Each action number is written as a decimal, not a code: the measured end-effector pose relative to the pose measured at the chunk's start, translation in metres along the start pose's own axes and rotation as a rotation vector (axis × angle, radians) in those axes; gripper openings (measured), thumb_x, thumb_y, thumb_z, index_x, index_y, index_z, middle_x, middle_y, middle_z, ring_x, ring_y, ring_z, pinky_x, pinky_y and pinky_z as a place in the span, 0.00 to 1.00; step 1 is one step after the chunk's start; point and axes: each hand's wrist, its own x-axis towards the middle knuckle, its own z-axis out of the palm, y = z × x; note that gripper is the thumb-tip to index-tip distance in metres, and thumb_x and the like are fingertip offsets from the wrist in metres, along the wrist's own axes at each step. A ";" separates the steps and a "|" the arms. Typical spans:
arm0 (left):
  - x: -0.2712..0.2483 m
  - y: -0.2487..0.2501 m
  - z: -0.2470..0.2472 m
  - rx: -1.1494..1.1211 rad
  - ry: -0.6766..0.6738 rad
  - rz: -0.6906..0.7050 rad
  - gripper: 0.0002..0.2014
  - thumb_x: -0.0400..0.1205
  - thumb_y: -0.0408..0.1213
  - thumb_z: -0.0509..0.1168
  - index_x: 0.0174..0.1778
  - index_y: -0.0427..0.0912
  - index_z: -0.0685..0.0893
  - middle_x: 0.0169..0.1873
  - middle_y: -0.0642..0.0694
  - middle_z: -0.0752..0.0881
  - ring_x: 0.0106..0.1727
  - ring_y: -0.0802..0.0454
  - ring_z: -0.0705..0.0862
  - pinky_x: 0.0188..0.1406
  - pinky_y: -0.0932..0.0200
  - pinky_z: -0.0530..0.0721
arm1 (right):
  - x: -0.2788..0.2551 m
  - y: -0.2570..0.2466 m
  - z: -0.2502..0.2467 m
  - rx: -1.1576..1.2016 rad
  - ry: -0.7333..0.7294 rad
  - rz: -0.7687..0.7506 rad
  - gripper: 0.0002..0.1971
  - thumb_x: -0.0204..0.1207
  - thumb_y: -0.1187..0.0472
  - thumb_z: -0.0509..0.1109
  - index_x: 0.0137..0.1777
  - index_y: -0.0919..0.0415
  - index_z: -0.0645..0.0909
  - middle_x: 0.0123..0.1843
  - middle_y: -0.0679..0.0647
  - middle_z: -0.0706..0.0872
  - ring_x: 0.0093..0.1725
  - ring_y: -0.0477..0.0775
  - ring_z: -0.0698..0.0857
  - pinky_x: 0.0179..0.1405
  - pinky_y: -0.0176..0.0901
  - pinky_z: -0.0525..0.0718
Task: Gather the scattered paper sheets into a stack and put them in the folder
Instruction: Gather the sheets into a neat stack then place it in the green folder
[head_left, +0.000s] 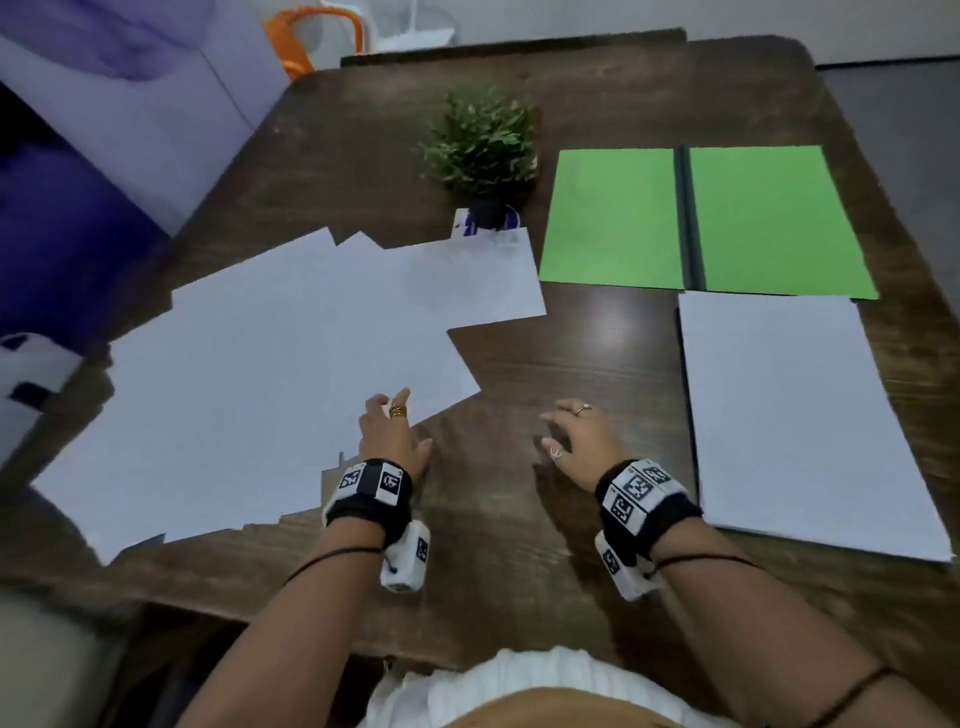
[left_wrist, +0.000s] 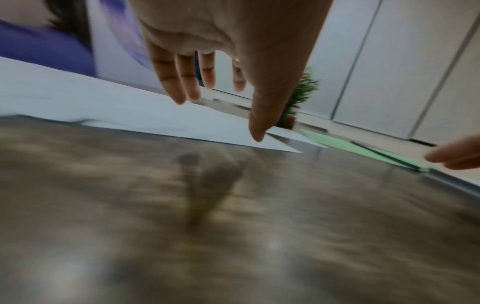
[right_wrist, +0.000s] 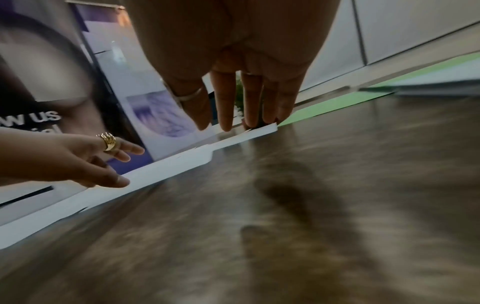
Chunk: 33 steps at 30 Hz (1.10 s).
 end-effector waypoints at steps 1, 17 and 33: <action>0.001 -0.028 -0.008 0.026 -0.007 -0.041 0.37 0.75 0.41 0.71 0.79 0.46 0.63 0.76 0.39 0.56 0.74 0.38 0.63 0.66 0.43 0.75 | 0.004 -0.016 0.013 -0.007 -0.043 -0.018 0.21 0.80 0.57 0.64 0.73 0.57 0.74 0.78 0.55 0.68 0.77 0.55 0.64 0.74 0.39 0.60; 0.031 -0.266 -0.069 0.297 -0.401 0.040 0.61 0.60 0.78 0.63 0.78 0.63 0.31 0.78 0.50 0.25 0.80 0.38 0.30 0.74 0.25 0.43 | 0.074 -0.204 0.171 -0.198 -0.222 0.119 0.43 0.82 0.43 0.57 0.82 0.62 0.35 0.84 0.59 0.37 0.83 0.58 0.38 0.80 0.49 0.38; 0.048 -0.277 -0.071 0.378 -0.384 0.182 0.61 0.59 0.82 0.57 0.80 0.60 0.32 0.82 0.41 0.36 0.81 0.30 0.42 0.72 0.22 0.39 | 0.135 -0.265 0.163 0.508 0.110 0.518 0.36 0.65 0.70 0.79 0.73 0.62 0.70 0.62 0.62 0.82 0.60 0.60 0.83 0.61 0.47 0.81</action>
